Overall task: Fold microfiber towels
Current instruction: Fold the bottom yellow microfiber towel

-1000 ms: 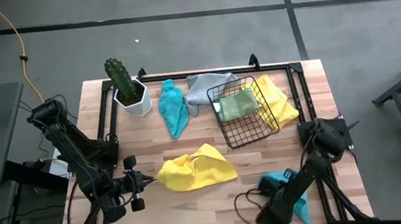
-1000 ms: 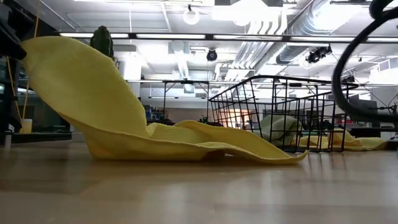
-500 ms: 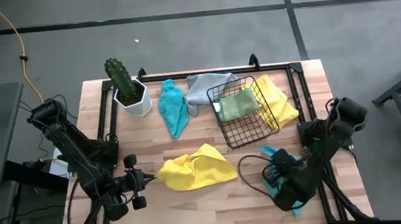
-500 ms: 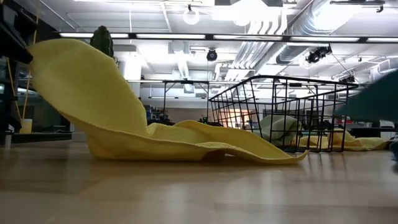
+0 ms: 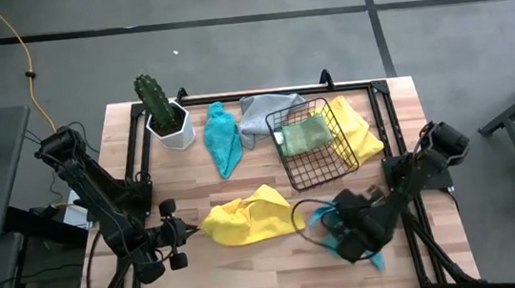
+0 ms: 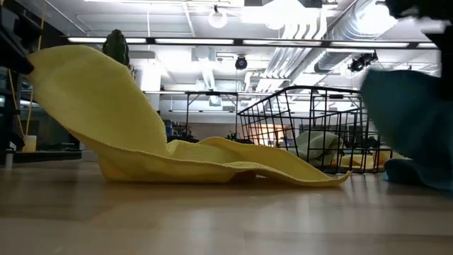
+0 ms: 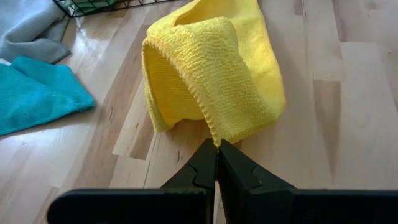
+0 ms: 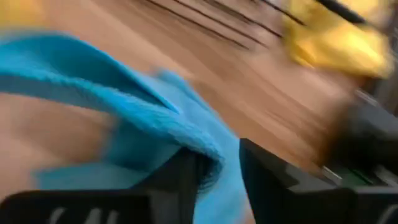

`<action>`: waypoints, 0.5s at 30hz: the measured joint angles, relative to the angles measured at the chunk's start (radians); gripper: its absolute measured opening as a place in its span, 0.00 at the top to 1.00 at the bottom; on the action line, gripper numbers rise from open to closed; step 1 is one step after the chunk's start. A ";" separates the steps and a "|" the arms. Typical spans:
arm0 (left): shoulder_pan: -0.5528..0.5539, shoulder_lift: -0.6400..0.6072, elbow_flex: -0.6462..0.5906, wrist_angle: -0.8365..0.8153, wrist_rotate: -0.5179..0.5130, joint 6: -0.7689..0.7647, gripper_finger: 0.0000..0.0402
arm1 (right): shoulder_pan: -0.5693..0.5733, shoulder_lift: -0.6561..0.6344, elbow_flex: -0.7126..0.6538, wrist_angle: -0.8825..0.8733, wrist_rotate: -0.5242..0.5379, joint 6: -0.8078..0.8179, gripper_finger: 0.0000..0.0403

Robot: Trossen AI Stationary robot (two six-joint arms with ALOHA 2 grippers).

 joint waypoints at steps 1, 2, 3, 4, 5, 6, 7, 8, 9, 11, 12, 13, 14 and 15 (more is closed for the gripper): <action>0.000 0.000 0.000 -0.001 0.002 0.000 1.00 | 0.000 0.000 -0.009 -0.042 -0.048 0.030 0.71; 0.000 0.000 0.000 -0.001 0.005 0.000 1.00 | 0.006 0.000 -0.019 -0.077 -0.093 0.060 0.70; 0.000 0.000 0.000 -0.001 0.006 0.000 1.00 | 0.013 0.000 -0.029 -0.110 -0.136 0.083 0.68; 0.000 0.000 0.000 -0.001 0.007 0.000 1.00 | 0.025 0.000 -0.041 -0.139 -0.180 0.108 0.67; 0.000 0.000 0.000 -0.001 0.007 0.000 1.00 | 0.036 0.000 -0.055 -0.145 -0.222 0.131 0.67; 0.000 0.000 0.000 -0.001 0.008 0.000 1.00 | 0.046 -0.002 -0.073 -0.138 -0.255 0.144 0.66; 0.000 0.000 0.000 0.000 0.011 0.000 1.00 | 0.058 -0.005 -0.095 -0.133 -0.280 0.163 0.66; 0.000 0.000 0.000 -0.001 0.013 0.000 1.00 | 0.069 -0.007 -0.110 -0.139 -0.299 0.191 0.66; 0.000 0.000 0.000 -0.001 0.015 0.000 1.00 | 0.079 -0.010 -0.124 -0.140 -0.321 0.215 0.66; 0.000 0.000 0.000 0.001 0.016 0.000 1.00 | 0.096 -0.010 -0.154 -0.139 -0.368 0.244 0.66; 0.000 0.000 0.000 0.002 0.017 0.000 1.00 | 0.105 -0.009 -0.162 -0.140 -0.385 0.256 0.66; 0.000 0.000 0.000 0.002 0.020 0.000 1.00 | 0.112 -0.009 -0.164 -0.140 -0.391 0.268 0.66; 0.000 0.000 0.000 0.002 0.023 0.000 1.00 | 0.119 -0.009 -0.163 -0.139 -0.393 0.273 0.66; 0.000 0.000 0.000 0.002 0.024 0.000 1.00 | 0.125 -0.009 -0.155 -0.140 -0.390 0.274 0.66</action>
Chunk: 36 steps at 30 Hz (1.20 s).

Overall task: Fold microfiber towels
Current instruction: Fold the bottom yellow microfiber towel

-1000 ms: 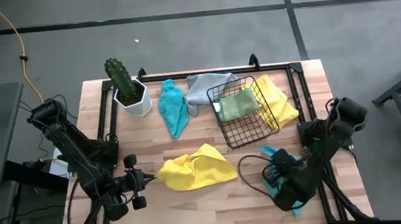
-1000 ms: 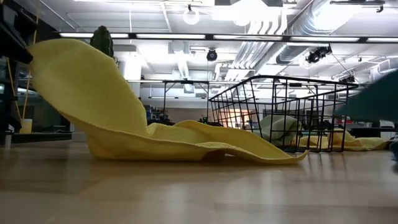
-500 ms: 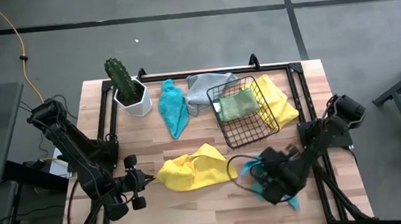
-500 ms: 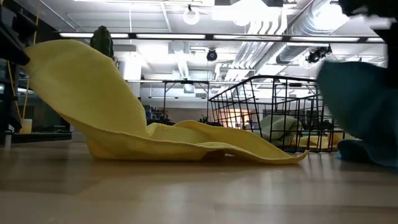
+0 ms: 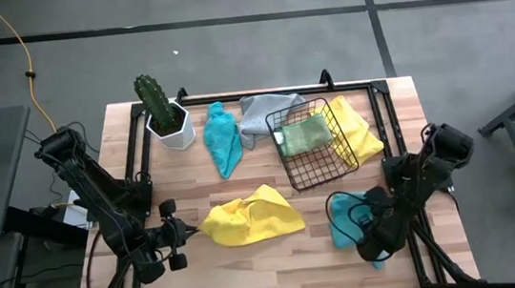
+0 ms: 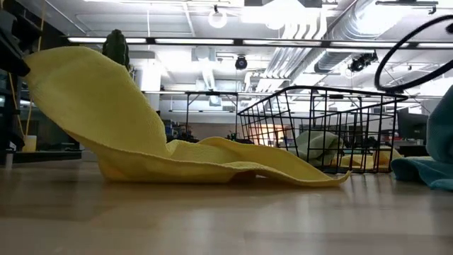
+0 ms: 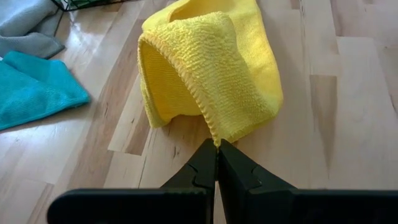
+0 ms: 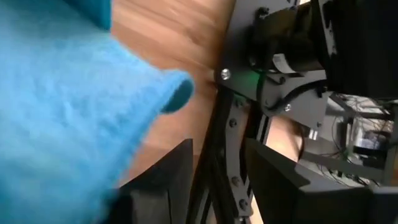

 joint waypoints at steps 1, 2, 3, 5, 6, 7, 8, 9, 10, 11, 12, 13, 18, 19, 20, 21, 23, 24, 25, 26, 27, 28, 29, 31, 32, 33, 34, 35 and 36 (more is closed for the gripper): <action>0.000 0.000 0.000 0.000 0.000 0.000 1.00 | 0.004 0.000 0.017 0.000 0.012 0.000 0.66; 0.000 0.000 0.000 0.000 0.000 0.000 1.00 | 0.009 0.000 0.040 0.001 0.041 0.003 0.66; 0.000 0.000 0.000 0.000 0.000 0.000 1.00 | 0.014 0.000 0.063 0.002 0.086 0.007 0.66; 0.000 0.000 0.000 0.000 0.000 0.000 1.00 | 0.025 0.000 0.125 0.030 0.220 -0.002 0.66; 0.001 0.000 0.000 0.000 0.000 0.000 1.00 | 0.027 0.000 0.155 0.065 0.301 -0.019 0.66; 0.001 0.000 0.000 0.000 0.000 0.000 1.00 | 0.027 0.000 0.183 0.106 0.381 -0.048 0.66; 0.000 0.000 0.000 0.000 0.001 0.000 1.00 | 0.026 0.000 0.207 0.160 0.456 -0.091 0.66; 0.000 0.000 0.000 0.000 0.001 0.000 1.00 | 0.023 -0.001 0.224 0.233 0.521 -0.150 0.66; 0.000 0.000 0.000 0.000 0.001 0.000 1.00 | 0.016 -0.001 0.233 0.309 0.569 -0.215 0.66; 0.000 0.000 0.000 0.000 0.001 0.000 1.00 | 0.007 -0.001 0.235 0.394 0.603 -0.287 0.66; 0.000 0.000 0.000 0.000 0.002 0.000 1.00 | -0.007 0.000 0.234 0.477 0.622 -0.371 0.66; 0.000 0.000 0.000 0.001 0.002 0.000 1.00 | -0.025 0.004 0.230 0.553 0.628 -0.457 0.66; 0.000 0.000 0.000 0.001 0.006 0.000 1.00 | -0.125 0.085 0.212 0.846 0.597 -1.004 0.66; 0.000 0.000 0.000 0.001 0.009 0.000 1.00 | -0.147 0.105 0.212 0.880 0.581 -1.108 0.66; 0.000 0.000 0.000 0.001 0.011 0.000 1.00 | -0.168 0.125 0.212 0.903 0.562 -1.200 0.66; 0.000 0.000 0.000 0.001 0.011 0.000 1.00 | -0.189 0.144 0.212 0.913 0.541 -1.275 0.66; 0.000 0.000 0.000 0.001 0.011 0.000 1.00 | -0.233 0.178 0.212 0.905 0.496 -1.373 0.66; 0.000 0.000 0.000 0.000 0.011 0.000 1.00 | -0.255 0.191 0.212 0.890 0.475 -1.404 0.66; 0.000 0.000 0.000 0.001 0.011 0.000 1.00 | -0.275 0.201 0.212 0.869 0.458 -1.426 0.66; 0.000 0.000 0.000 0.001 0.011 0.003 1.00 | -0.293 0.210 0.212 0.844 0.444 -1.440 0.66; 0.000 0.000 0.000 0.001 0.011 0.008 1.00 | -0.311 0.219 0.212 0.815 0.436 -1.441 0.66; 0.000 0.000 0.000 0.001 0.011 0.008 1.00 | -0.329 0.224 0.212 0.788 0.431 -1.440 0.66; 0.000 0.000 0.000 0.001 0.011 0.008 1.00 | -0.343 0.227 0.212 0.765 0.429 -1.437 0.66; 0.000 0.000 0.000 0.001 0.011 0.008 1.00 | -0.368 0.230 0.212 0.743 0.409 -1.440 0.66; 0.000 0.000 0.000 0.001 0.011 0.008 1.00 | -0.379 0.231 0.212 0.744 0.388 -1.456 0.66; 0.000 0.000 0.000 0.001 0.011 0.008 1.00 | -0.388 0.230 0.212 0.751 0.354 -1.470 0.66; 0.000 0.000 0.000 0.001 0.011 0.008 1.00 | -0.396 0.230 0.212 0.765 0.313 -1.486 0.66; 0.000 0.000 0.000 0.001 0.011 0.008 1.00 | -0.400 0.232 0.212 0.777 0.284 -1.493 0.66; 0.000 0.000 0.000 0.001 0.011 0.008 1.00 | -0.405 0.232 0.212 0.787 0.255 -1.501 0.66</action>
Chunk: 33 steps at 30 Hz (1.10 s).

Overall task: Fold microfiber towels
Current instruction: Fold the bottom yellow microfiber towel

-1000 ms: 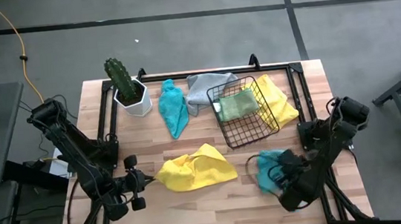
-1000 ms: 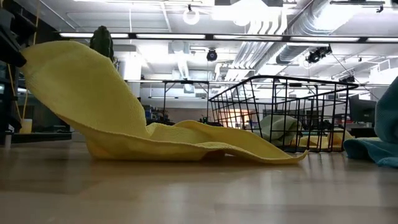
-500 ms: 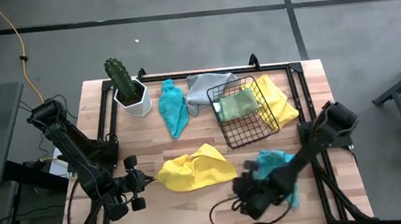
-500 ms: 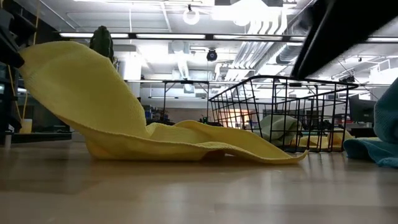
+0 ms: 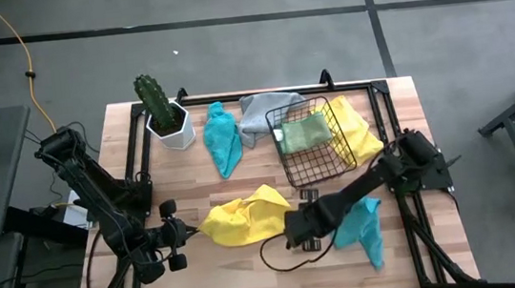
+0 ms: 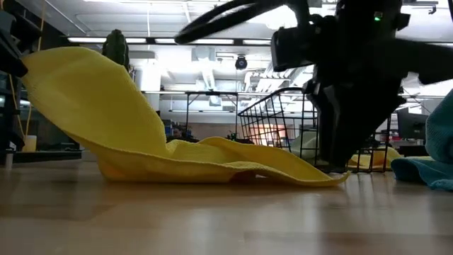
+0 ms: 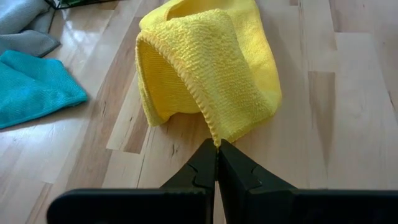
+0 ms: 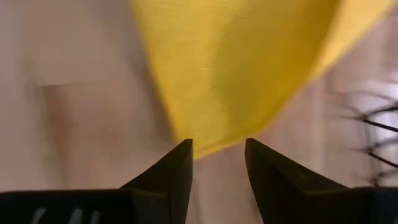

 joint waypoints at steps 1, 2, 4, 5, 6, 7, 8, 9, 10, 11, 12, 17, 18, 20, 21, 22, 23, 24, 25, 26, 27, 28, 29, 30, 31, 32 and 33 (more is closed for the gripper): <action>0.000 0.000 0.000 0.000 0.000 0.000 1.00 | -0.003 0.000 0.000 0.012 -0.026 -0.009 0.66; 0.000 0.000 0.000 0.000 0.000 0.000 1.00 | -0.005 0.000 0.000 0.022 -0.046 -0.015 0.66; 0.000 0.000 0.000 0.000 0.000 0.000 1.00 | -0.006 0.000 0.000 0.026 -0.053 -0.018 0.66; 0.000 0.000 0.000 0.000 0.000 0.000 1.00 | -0.006 0.000 0.000 0.026 -0.053 -0.018 0.66; 0.000 0.000 0.000 0.000 0.000 0.000 1.00 | -0.006 0.000 -0.001 0.026 -0.053 -0.019 0.66; 0.000 0.000 0.000 0.000 0.000 0.000 1.00 | -0.006 0.000 -0.007 0.030 -0.056 -0.018 0.66; 0.000 0.000 0.000 0.000 0.000 0.000 1.00 | -0.006 0.000 -0.014 0.030 -0.063 -0.018 0.66; 0.000 0.000 0.000 0.000 0.001 0.000 1.00 | -0.006 0.000 -0.025 0.030 -0.071 -0.018 0.66; 0.000 0.000 0.000 0.000 0.001 0.000 1.00 | -0.006 0.000 -0.037 0.032 -0.079 -0.019 0.66; 0.000 0.000 0.000 0.000 0.001 0.000 1.00 | -0.006 0.000 -0.050 0.038 -0.079 -0.019 0.66; 0.000 0.000 0.000 0.000 0.001 0.000 1.00 | -0.006 0.000 -0.062 0.048 -0.078 -0.019 0.66; 0.000 0.000 0.000 0.000 0.000 0.000 1.00 | -0.004 -0.002 -0.089 0.095 -0.071 -0.019 0.66; 0.000 0.000 0.000 0.000 0.000 0.000 1.00 | -0.004 -0.002 -0.089 0.098 -0.070 -0.019 0.66; 0.000 0.000 0.000 0.000 0.000 0.000 1.00 | -0.004 -0.002 -0.089 0.102 -0.069 -0.019 0.66; 0.000 0.000 0.000 0.000 0.000 0.000 1.00 | -0.004 -0.002 -0.089 0.105 -0.069 -0.019 0.66; 0.000 0.000 0.000 0.000 0.000 0.000 1.00 | -0.004 -0.002 -0.089 0.110 -0.069 -0.019 0.66; 0.000 0.000 0.000 0.000 0.000 0.000 1.00 | -0.004 -0.002 -0.089 0.114 -0.068 -0.019 0.66; 0.000 0.000 0.000 0.000 0.000 0.000 1.00 | -0.004 -0.002 -0.089 0.119 -0.068 -0.023 0.66; 0.000 0.000 0.000 0.000 0.000 0.000 1.00 | -0.004 -0.002 -0.089 0.127 -0.068 -0.032 0.66; 0.000 0.000 0.000 0.000 0.000 0.000 1.00 | -0.004 -0.002 -0.090 0.139 -0.067 -0.041 0.66; 0.000 0.000 0.000 0.000 0.000 0.000 1.00 | -0.004 -0.001 -0.090 0.155 -0.067 -0.049 0.66; 0.000 0.000 0.000 0.000 0.000 0.000 1.00 | -0.004 -0.001 -0.090 0.171 -0.067 -0.058 0.66; 0.000 0.000 0.000 0.000 0.000 0.000 1.00 | -0.004 -0.001 -0.089 0.174 -0.067 -0.066 0.66; 0.000 0.000 0.000 0.000 0.000 0.000 1.00 | -0.004 -0.001 -0.089 0.169 -0.064 -0.072 0.66; 0.000 0.000 0.000 0.000 0.001 0.000 1.00 | -0.004 -0.001 -0.089 0.166 -0.057 -0.076 0.66; 0.000 0.000 0.000 0.000 0.003 0.000 1.00 | -0.004 0.000 -0.089 0.166 -0.050 -0.080 0.66; 0.000 0.000 0.000 -0.001 0.006 0.000 1.00 | -0.004 0.000 -0.089 0.166 -0.046 -0.081 0.66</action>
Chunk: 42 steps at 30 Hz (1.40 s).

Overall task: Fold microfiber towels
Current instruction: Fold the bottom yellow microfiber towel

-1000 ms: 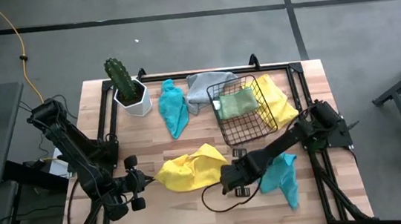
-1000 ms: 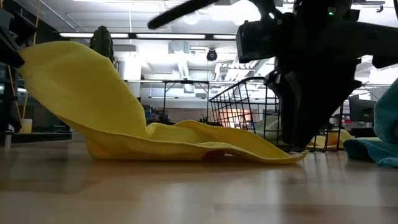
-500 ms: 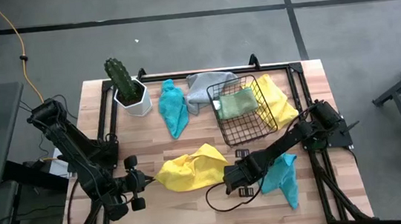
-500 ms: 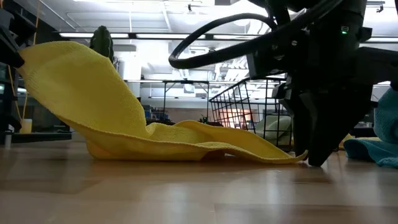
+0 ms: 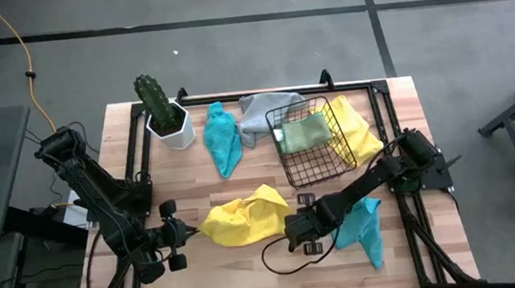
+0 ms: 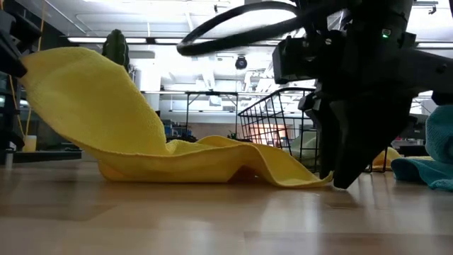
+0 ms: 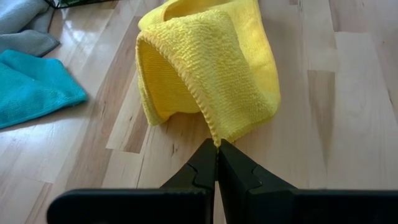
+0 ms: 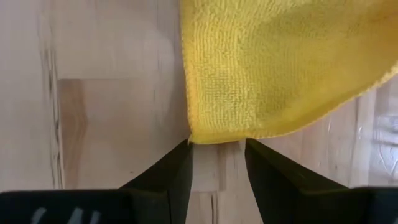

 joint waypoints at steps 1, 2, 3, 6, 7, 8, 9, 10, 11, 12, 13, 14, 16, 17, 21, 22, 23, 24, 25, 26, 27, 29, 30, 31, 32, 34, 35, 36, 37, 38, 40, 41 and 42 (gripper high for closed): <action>0.000 0.000 0.000 -0.001 0.002 0.000 1.00 | 0.000 0.000 0.000 0.000 0.000 0.000 0.66; 0.000 0.000 0.000 -0.001 0.002 0.000 1.00 | 0.000 0.000 0.000 -0.001 -0.001 0.002 0.66; 0.000 0.000 0.000 -0.001 0.002 0.000 1.00 | 0.000 0.000 0.001 -0.004 -0.004 0.002 0.66; 0.000 0.000 0.000 -0.003 0.002 0.000 1.00 | 0.005 0.000 0.014 -0.027 0.000 0.009 0.66; 0.000 0.000 0.000 -0.003 0.002 0.000 1.00 | 0.008 0.000 0.017 -0.026 0.006 0.006 0.66; 0.000 0.000 0.000 -0.003 0.002 0.000 1.00 | 0.012 0.000 0.021 -0.024 0.009 0.000 0.66; 0.000 0.000 0.000 -0.003 0.002 0.000 1.00 | 0.016 0.000 0.023 -0.018 0.010 -0.009 0.66; 0.000 0.000 0.000 -0.003 0.002 0.000 1.00 | 0.021 0.000 0.026 -0.016 0.010 -0.015 0.66; 0.000 0.000 0.000 -0.003 0.003 0.000 1.00 | 0.024 0.000 0.028 -0.014 0.010 -0.016 0.66; 0.000 0.000 0.000 -0.003 0.003 0.000 1.00 | 0.028 0.000 0.029 -0.014 0.010 -0.016 0.66; 0.000 0.000 0.000 -0.003 0.003 0.000 1.00 | 0.031 0.000 0.029 -0.020 0.010 -0.016 0.66; 0.000 0.000 0.000 -0.003 0.003 0.000 1.00 | 0.034 0.000 0.027 -0.023 0.010 -0.016 0.66; 0.000 0.000 0.000 -0.003 0.003 0.000 1.00 | 0.036 0.000 0.018 -0.018 0.012 -0.016 0.66; 0.000 0.000 0.000 -0.003 0.003 0.000 1.00 | 0.036 0.000 0.015 -0.018 0.018 -0.015 0.66; 0.000 0.000 0.000 -0.003 0.004 0.000 1.00 | 0.035 0.000 0.012 -0.007 0.055 -0.016 0.66; 0.000 0.000 0.000 -0.003 0.004 0.000 1.00 | 0.034 0.000 0.012 -0.002 0.056 -0.016 0.66; 0.000 0.000 0.000 -0.003 0.004 0.000 1.00 | 0.034 0.000 0.012 0.000 0.057 -0.016 0.66; 0.000 0.000 0.000 -0.003 0.005 0.000 1.00 | 0.035 0.000 0.012 -0.001 0.057 -0.016 0.66; 0.000 0.000 0.000 -0.003 0.005 0.000 1.00 | 0.035 0.000 0.012 -0.002 0.056 -0.016 0.66; 0.000 0.000 0.000 -0.003 0.005 0.000 1.00 | 0.035 0.000 0.012 -0.004 0.055 -0.016 0.67; 0.000 0.000 0.000 -0.003 0.005 0.000 1.00 | 0.035 0.000 0.012 -0.006 0.054 -0.017 0.68; 0.000 0.000 0.000 -0.003 0.005 0.000 1.00 | 0.035 0.000 0.012 -0.009 0.054 -0.013 0.72; 0.000 0.000 0.000 -0.003 0.005 0.000 1.00 | 0.035 0.000 0.012 -0.008 0.051 -0.007 0.73; 0.000 0.000 0.000 -0.003 0.005 0.000 1.00 | 0.035 0.000 0.012 -0.008 0.047 0.002 0.75; 0.000 0.000 0.000 -0.003 0.005 0.000 1.00 | 0.035 0.000 0.012 -0.009 0.046 0.010 0.76; 0.000 0.000 0.000 -0.002 0.009 0.000 1.00 | 0.035 0.000 0.012 -0.008 0.046 0.019 0.78; 0.000 0.000 0.000 -0.002 0.015 0.000 1.00 | 0.035 0.000 0.012 -0.009 0.046 0.021 0.79; 0.000 0.000 0.000 -0.002 0.021 0.000 1.00 | 0.035 0.000 0.012 -0.009 0.045 0.021 0.79; 0.000 0.000 0.000 -0.002 0.027 0.000 1.00 | 0.035 0.000 0.012 -0.009 0.045 0.021 0.79; 0.000 0.000 0.000 -0.001 0.032 0.000 1.00 | 0.035 0.000 0.012 -0.008 0.045 0.021 0.79; 0.000 0.000 0.000 -0.002 0.037 0.000 1.00 | 0.035 0.007 0.012 -0.007 0.045 0.028 0.79; 0.000 0.000 0.000 -0.001 0.037 0.000 1.00 | 0.035 0.016 0.012 -0.011 0.044 0.031 0.79; 0.000 0.000 0.000 -0.002 0.037 0.000 1.00 | 0.035 0.024 0.015 -0.010 0.042 0.041 0.79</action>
